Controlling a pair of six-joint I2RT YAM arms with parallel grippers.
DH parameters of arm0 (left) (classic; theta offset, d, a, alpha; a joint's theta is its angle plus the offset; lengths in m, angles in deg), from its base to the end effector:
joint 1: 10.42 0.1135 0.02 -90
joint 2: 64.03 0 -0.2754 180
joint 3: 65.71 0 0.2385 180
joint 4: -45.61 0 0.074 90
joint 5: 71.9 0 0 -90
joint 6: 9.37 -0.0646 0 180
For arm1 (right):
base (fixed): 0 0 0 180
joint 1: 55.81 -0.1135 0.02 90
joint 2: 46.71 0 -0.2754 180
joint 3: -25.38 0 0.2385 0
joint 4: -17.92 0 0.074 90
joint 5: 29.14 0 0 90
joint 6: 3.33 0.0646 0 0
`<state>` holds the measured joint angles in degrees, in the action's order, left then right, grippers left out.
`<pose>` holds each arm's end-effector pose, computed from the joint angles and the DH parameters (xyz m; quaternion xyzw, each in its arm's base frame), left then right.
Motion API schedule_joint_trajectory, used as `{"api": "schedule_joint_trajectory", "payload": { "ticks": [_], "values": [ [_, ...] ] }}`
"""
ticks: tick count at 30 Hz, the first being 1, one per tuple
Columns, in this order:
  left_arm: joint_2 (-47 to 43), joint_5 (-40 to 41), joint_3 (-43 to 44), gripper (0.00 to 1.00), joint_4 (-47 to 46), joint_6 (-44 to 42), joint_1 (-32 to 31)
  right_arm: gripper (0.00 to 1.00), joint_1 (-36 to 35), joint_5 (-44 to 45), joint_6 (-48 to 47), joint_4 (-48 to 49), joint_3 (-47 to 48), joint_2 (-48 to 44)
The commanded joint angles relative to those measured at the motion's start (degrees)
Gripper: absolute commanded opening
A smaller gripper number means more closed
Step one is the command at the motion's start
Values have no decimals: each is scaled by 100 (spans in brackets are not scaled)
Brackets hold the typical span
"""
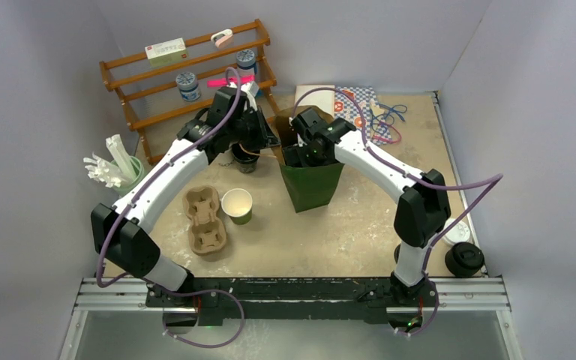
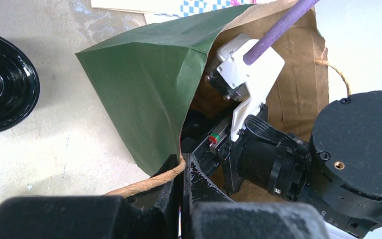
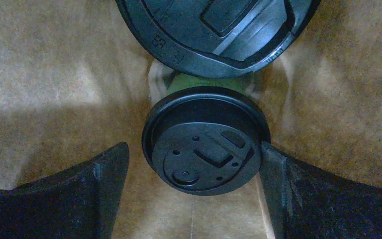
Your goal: Pack the takeout coffee
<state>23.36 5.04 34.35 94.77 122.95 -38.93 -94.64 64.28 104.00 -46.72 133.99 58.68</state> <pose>0.3008 -0.1800 0.3595 -0.0558 0.8869 -0.3419 0.3057 0.3120 0.2462 0.2708 -0.1734 0.9530 0.0906 0.2313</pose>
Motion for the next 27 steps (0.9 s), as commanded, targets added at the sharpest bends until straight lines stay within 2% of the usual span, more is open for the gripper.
{"api": "schedule_joint_trajectory", "payload": {
  "ticks": [1,8,10,15,18,22,27],
  "values": [
    [-353,-236,203,0,-318,-158,61,99,-11,-103,27,-442,413,-448],
    [-343,-342,113,0,-271,-172,59,99,-9,-332,78,-614,620,-1116],
    [-344,-355,96,0,-247,-176,58,93,-10,-463,88,-672,726,-1214],
    [-408,-377,11,0,-236,-184,64,71,-6,-705,171,-592,976,-1458],
    [-457,-406,-44,0,-238,-207,48,70,-2,-932,274,-408,1122,-1582],
    [-494,-466,-83,0,-201,-216,48,76,-5,-1425,424,17,1215,-1723],
    [-551,-513,-152,0,-131,-245,48,70,-3,-1504,731,603,1560,-2032]
  ]
}}
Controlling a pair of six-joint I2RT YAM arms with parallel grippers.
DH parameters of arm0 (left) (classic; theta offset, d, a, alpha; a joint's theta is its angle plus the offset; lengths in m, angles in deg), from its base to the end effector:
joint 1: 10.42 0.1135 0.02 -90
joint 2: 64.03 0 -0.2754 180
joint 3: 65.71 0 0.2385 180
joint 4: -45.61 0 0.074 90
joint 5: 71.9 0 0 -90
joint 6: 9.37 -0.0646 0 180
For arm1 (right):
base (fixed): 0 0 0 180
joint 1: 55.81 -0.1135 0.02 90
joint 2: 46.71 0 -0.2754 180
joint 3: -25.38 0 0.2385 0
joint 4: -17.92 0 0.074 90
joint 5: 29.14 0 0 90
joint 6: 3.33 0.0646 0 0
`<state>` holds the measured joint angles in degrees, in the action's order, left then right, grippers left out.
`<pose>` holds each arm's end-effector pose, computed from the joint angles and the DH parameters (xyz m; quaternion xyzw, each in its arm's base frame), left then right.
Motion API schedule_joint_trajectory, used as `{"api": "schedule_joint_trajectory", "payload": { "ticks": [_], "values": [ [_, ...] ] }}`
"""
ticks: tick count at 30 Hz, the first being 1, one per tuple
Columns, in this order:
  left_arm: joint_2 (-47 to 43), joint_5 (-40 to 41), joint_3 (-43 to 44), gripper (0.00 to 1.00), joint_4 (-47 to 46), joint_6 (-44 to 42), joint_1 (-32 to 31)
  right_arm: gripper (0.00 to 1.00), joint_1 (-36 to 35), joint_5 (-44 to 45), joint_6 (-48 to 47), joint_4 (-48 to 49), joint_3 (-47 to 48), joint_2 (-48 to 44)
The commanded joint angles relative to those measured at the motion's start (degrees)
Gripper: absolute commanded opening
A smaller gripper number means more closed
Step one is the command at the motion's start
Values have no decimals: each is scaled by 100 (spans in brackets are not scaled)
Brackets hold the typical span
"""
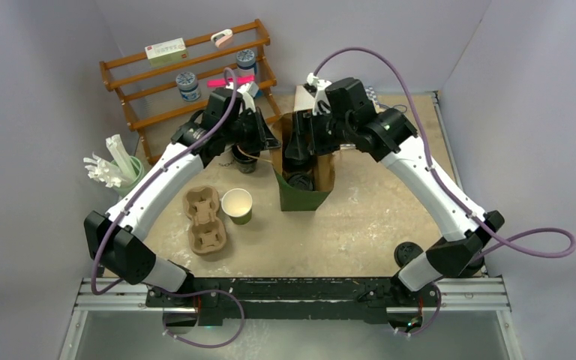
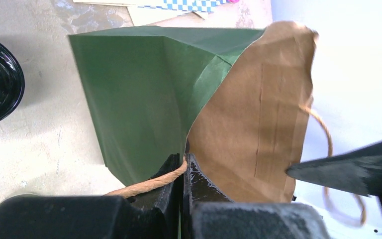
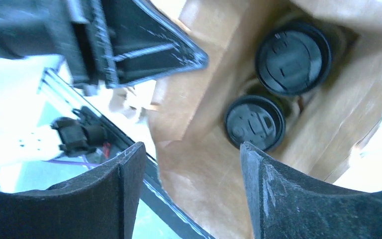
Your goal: Pack the takeout coffee
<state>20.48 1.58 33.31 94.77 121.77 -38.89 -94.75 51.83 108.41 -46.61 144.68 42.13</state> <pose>0.2869 -0.1765 0.3701 -0.0304 0.8784 -0.3668 0.3048 0.2535 0.2179 0.4326 -0.1682 0.8651 0.2961 0.3683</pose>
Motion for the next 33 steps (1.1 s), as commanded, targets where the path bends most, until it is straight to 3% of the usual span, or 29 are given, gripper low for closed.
{"api": "schedule_joint_trajectory", "payload": {
  "ticks": [1,6,10,16,23,25,30,31,33],
  "values": [
    [-278,-166,-69,0,-117,-143,43,69,8,-56,317,543,644,-399],
    [-321,-185,-123,0,-126,-166,43,72,9,1381,259,-215,1201,-364],
    [-325,-202,-104,0,-143,-247,36,86,8,2510,309,-928,1042,-320],
    [-408,-214,-140,0,-179,-406,26,87,13,3066,417,-1191,468,-92],
    [-511,-246,-206,0,-329,-527,8,63,51,2805,551,-1144,938,604],
    [-553,-254,-241,0,-391,-568,1,50,53,2794,586,-1108,873,691],
    [-705,-243,-313,0,-512,-766,-12,5,52,2586,385,-860,644,512],
    [-760,-228,-375,0,-567,-830,-14,0,53,2553,323,-765,533,401],
    [-919,-213,-529,0,-746,-955,-38,0,53,2464,207,-469,212,88]
  ]
}}
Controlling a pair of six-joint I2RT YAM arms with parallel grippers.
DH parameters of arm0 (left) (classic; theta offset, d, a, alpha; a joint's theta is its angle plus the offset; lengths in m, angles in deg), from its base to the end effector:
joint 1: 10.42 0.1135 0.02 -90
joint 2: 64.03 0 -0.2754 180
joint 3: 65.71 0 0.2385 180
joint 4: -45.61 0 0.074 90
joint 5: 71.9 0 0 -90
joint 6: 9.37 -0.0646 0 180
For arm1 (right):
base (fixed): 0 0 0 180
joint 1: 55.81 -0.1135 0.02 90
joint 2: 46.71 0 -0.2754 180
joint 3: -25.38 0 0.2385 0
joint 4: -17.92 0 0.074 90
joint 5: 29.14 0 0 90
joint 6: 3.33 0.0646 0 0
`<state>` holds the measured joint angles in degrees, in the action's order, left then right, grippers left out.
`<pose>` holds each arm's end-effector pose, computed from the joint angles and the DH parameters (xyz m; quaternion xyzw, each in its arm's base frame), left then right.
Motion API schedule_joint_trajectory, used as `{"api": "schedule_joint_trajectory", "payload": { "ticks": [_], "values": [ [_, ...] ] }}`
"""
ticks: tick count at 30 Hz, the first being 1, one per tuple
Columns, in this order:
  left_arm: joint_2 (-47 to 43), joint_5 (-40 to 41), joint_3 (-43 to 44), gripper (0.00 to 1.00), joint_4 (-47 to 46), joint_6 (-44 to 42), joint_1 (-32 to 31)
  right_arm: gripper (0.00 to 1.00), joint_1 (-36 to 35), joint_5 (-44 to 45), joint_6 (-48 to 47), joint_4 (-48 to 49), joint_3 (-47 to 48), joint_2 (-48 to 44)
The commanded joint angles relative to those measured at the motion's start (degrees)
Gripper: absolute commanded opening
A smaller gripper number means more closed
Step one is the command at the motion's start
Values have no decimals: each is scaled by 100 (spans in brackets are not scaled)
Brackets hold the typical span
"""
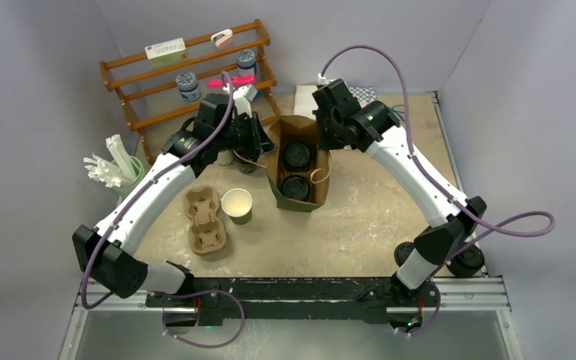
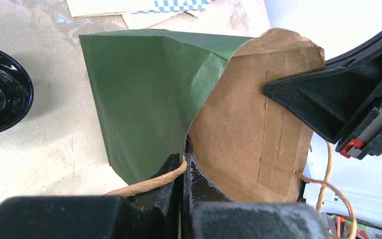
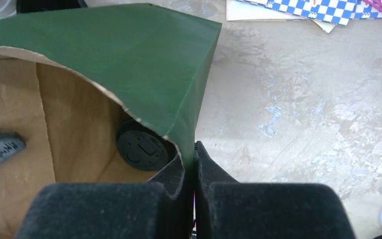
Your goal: Pack the takeout coffee
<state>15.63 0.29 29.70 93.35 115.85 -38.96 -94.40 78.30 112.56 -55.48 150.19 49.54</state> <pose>0.2673 -0.1679 0.3774 0.0246 0.8669 -0.3680 0.3353 0.2900 0.2067 0.4056 -0.0431 0.9135 0.0841 0.3957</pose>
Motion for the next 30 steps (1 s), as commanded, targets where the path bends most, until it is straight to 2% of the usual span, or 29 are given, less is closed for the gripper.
{"api": "schedule_joint_trajectory", "payload": {
  "ticks": [1,7,12,15,25,30],
  "values": [
    [-539,-62,-272,0,-742,-446,-56,0,18,-253,-264,601,-552,-848],
    [-1233,386,-916,0,-1772,-1008,-455,0,12,-502,-414,1801,-1952,-2070],
    [-1550,851,-1156,0,-1978,-1650,-1070,0,18,-884,-435,2360,-3028,-2744],
    [-1679,866,-1271,0,-1942,-1844,-1233,0,18,-1067,-416,2487,-3397,-2944],
    [-1908,973,-1485,0,-1640,-1820,-1277,0,18,-1044,-109,2359,-3483,-3125],
    [-1015,1160,-248,0,-601,-1273,-1277,0,18,-481,270,1393,-2536,-2617]
  ]
}}
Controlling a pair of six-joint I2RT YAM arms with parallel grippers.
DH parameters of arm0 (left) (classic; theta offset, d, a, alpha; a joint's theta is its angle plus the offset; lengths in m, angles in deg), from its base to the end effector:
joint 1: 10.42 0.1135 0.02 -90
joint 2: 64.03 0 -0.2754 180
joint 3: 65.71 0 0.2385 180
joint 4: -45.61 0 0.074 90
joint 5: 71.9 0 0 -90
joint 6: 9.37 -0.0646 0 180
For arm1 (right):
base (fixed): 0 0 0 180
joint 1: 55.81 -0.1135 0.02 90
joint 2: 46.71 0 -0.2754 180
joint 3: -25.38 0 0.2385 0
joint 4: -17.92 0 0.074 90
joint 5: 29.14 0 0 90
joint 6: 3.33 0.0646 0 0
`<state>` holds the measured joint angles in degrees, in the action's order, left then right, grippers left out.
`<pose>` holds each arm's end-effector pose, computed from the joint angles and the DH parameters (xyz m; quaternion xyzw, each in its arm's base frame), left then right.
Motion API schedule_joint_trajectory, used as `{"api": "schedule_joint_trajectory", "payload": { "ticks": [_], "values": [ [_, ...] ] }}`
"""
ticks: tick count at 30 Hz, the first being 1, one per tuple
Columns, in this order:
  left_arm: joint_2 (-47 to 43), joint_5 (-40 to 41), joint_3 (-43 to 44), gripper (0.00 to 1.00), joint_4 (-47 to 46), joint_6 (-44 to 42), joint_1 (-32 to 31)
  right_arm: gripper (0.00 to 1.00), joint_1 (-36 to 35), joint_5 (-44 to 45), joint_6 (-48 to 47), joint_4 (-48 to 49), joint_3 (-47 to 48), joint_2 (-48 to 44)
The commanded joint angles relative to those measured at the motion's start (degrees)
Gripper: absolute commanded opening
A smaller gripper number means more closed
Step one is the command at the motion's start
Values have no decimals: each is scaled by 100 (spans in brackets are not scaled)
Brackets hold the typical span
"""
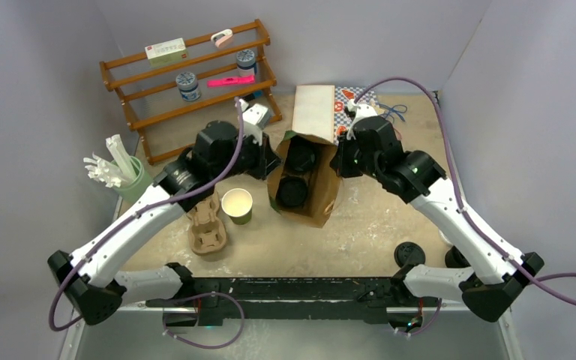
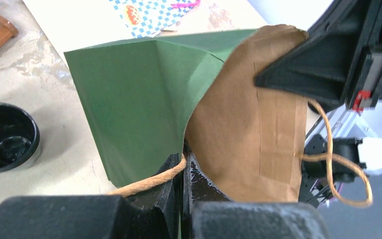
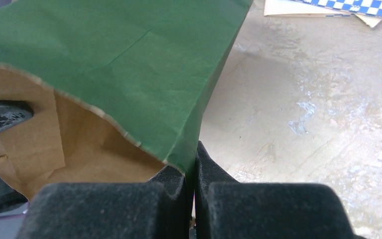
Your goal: Pack the takeout coffee
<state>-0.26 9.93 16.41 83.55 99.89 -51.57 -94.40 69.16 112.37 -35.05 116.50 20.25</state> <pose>0.1857 -0.1745 0.3894 0.1951 0.7924 -0.3396 0.4677 0.2018 0.1491 0.3981 -0.0598 0.8572 0.2173 0.4630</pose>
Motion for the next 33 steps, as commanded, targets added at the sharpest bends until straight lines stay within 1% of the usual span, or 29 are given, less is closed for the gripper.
{"api": "schedule_joint_trajectory", "payload": {
  "ticks": [1,5,7,11,13,14,15,16,17,18,19,20,23,27,28,30,33],
  "values": [
    [795,85,1378,0,569,377,-15,0,18,508,295,-886,1095,475],
    [1579,-120,2256,0,1416,714,-3,0,80,908,416,-2095,2290,1380],
    [1827,-262,2546,0,1671,900,78,0,158,890,449,-2622,2691,1836],
    [2208,-1303,2718,0,1657,1578,514,0,579,157,329,-2709,2869,2109],
    [2362,-1649,2769,0,1629,1916,695,0,863,-385,301,-2674,2884,2252],
    [2416,-1710,2809,0,1633,2020,743,2,987,-636,303,-2652,2936,2343],
    [2440,-1703,2834,4,1643,2073,761,6,1061,-784,305,-2614,2985,2440],
    [2434,-1629,2841,13,1644,2107,773,18,1106,-816,295,-2558,3047,2530],
    [2407,-1542,2842,26,1632,2129,780,31,1121,-923,284,-2525,3134,2621],
    [2366,-1441,2842,39,1619,2141,791,35,1125,-968,261,-2509,3225,2689],
    [2320,-1347,2854,55,1649,2131,811,38,1125,-990,238,-2484,3308,2738],
    [2264,-1255,2878,64,1679,2103,832,42,1130,-1003,210,-2448,3351,2757],
    [2062,-1002,2995,74,1741,1926,859,45,1129,-972,98,-2378,3432,2733],
    [1640,-773,3361,80,1823,1449,870,47,1134,-938,0,-2359,3475,2673],
    [1448,-729,3417,81,1787,1323,871,50,1134,-928,-3,-2341,3461,2628],
    [1003,-403,3370,82,1756,1159,866,62,1132,-901,5,-2202,3383,2487],
    [277,527,3143,82,1835,1111,866,64,1134,-771,49,-1997,3270,2236]
  ]
}}
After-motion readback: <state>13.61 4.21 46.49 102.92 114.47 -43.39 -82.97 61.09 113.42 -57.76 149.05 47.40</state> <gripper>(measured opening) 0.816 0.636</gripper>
